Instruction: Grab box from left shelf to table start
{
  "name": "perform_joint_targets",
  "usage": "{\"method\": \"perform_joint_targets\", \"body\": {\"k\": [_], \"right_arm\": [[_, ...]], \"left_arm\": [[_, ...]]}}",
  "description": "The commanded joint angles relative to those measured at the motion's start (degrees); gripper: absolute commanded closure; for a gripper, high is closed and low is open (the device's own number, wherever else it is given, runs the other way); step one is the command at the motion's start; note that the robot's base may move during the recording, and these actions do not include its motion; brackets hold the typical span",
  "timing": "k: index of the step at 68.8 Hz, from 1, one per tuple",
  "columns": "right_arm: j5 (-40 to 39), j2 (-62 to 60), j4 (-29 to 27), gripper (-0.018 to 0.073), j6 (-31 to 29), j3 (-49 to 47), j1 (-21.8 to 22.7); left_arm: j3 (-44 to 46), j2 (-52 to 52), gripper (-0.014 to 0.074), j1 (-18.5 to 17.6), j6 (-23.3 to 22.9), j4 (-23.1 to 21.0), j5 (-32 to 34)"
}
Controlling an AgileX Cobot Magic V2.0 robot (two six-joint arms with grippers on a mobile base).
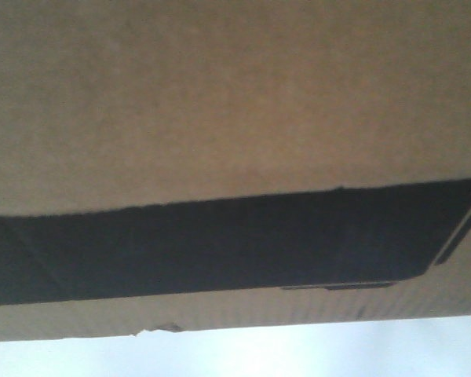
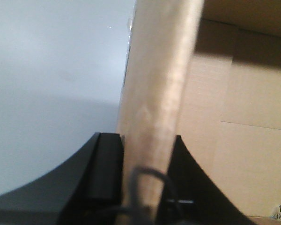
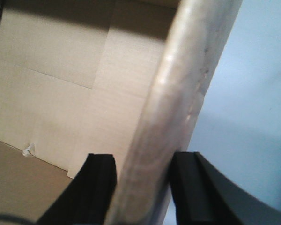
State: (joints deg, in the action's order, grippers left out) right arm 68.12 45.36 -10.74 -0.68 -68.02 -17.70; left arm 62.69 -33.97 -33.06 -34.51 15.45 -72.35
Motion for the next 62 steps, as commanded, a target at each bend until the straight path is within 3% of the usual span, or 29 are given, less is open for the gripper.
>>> {"method": "perform_joint_targets", "body": {"k": [1,62], "right_arm": [[-8.72,0.15,-1.97,0.0502,-2.27,-2.09,-0.03],[-8.59,0.15,-1.97,0.0502,-2.27,-2.09,-0.03]], "left_arm": [[2.59,0.7,0.0688,-1.67,6.98,-18.59,3.1],[2.59,0.7,0.0688,-1.67,6.98,-18.95,3.1]]}}
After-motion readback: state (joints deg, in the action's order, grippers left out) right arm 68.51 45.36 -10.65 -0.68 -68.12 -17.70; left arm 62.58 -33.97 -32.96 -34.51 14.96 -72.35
